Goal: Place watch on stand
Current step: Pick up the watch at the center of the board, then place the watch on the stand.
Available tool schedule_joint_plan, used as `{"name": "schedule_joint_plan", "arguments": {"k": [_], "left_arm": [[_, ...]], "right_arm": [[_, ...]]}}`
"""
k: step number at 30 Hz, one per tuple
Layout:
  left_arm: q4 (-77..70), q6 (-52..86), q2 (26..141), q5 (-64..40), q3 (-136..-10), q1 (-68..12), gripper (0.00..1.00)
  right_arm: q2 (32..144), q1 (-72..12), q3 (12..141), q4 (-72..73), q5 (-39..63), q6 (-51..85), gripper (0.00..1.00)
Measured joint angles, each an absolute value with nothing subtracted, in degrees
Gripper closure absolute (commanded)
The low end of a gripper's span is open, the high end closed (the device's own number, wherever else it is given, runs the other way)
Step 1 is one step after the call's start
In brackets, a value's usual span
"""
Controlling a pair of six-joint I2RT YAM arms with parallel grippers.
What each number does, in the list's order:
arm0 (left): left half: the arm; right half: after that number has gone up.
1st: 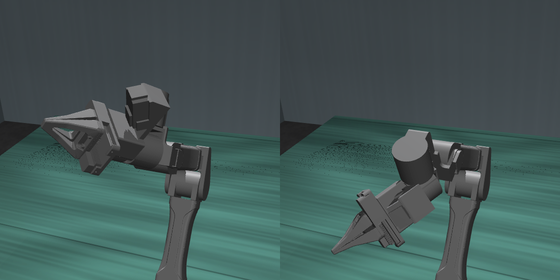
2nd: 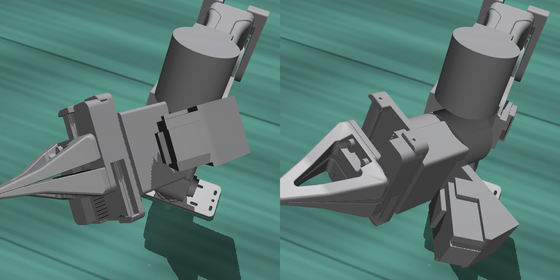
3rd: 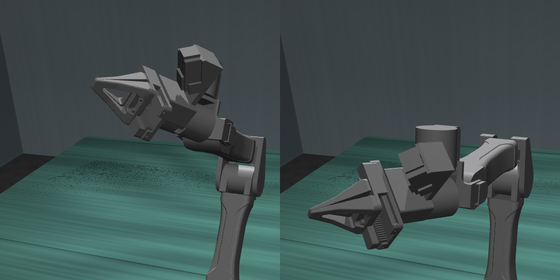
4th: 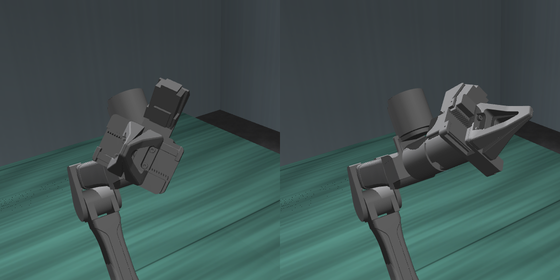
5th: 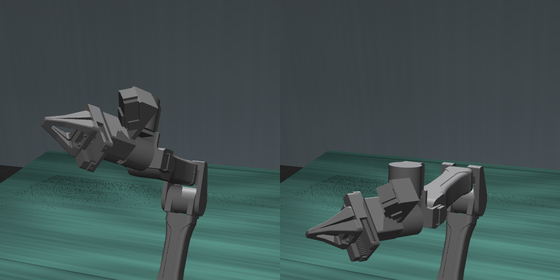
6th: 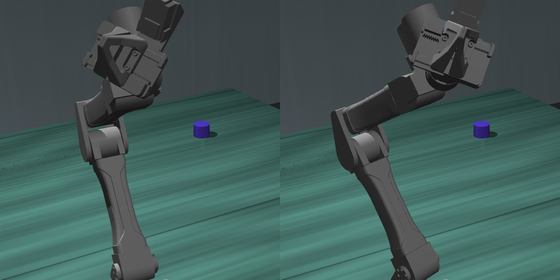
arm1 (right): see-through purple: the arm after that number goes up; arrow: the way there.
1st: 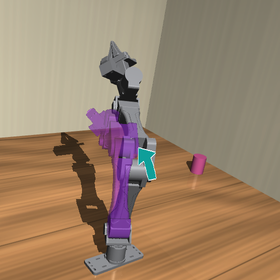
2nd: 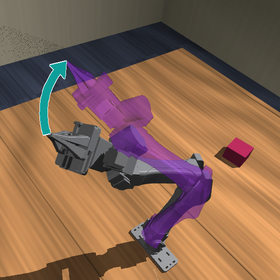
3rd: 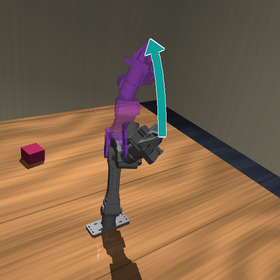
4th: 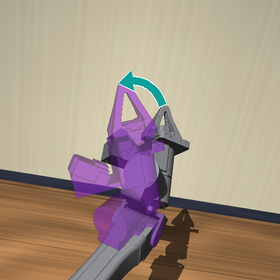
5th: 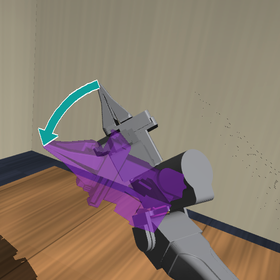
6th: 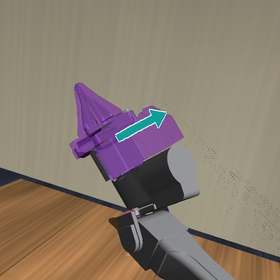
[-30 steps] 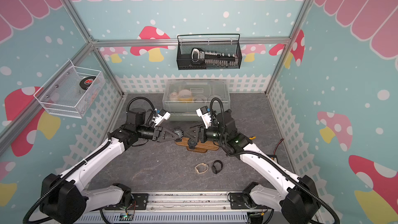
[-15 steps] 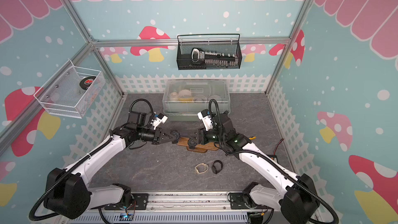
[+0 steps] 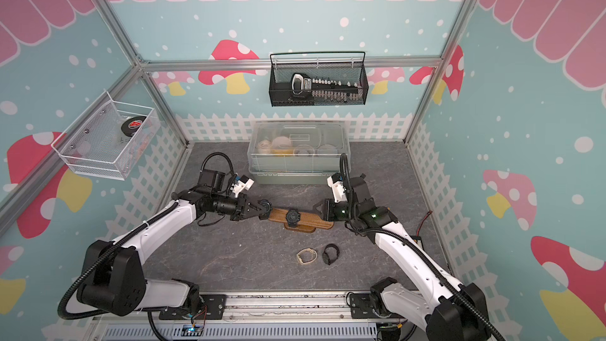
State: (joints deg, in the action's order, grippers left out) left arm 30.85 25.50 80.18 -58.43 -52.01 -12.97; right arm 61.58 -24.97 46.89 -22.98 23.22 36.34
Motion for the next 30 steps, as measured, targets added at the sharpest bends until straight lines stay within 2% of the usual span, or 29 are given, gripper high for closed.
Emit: {"name": "schedule_joint_plan", "arguments": {"k": [5,10,13,18,30], "left_arm": [[30.9,25.8,82.0,-57.9,-52.1,-12.8,1.0],[31.0,25.8,83.1,-57.6,-52.6,-12.8,1.0],[31.0,25.8,83.5,-57.6,-52.7,-12.8,1.0],[30.2,26.4,83.8,-58.1,-52.7,-12.8,1.0],[29.8,26.4,86.3,-58.8,-52.7,-12.4,1.0]], "right_arm": [[62.0,-23.4,46.9,-26.2,21.5,36.2,0.65],[63.9,-21.8,46.6,-28.1,21.0,36.4,0.75],[64.4,-21.4,46.1,-28.8,20.9,36.4,0.76],[64.5,-21.4,45.7,-29.9,20.9,36.4,0.71],[64.5,-19.4,41.3,-31.8,20.1,36.5,0.69]]}}
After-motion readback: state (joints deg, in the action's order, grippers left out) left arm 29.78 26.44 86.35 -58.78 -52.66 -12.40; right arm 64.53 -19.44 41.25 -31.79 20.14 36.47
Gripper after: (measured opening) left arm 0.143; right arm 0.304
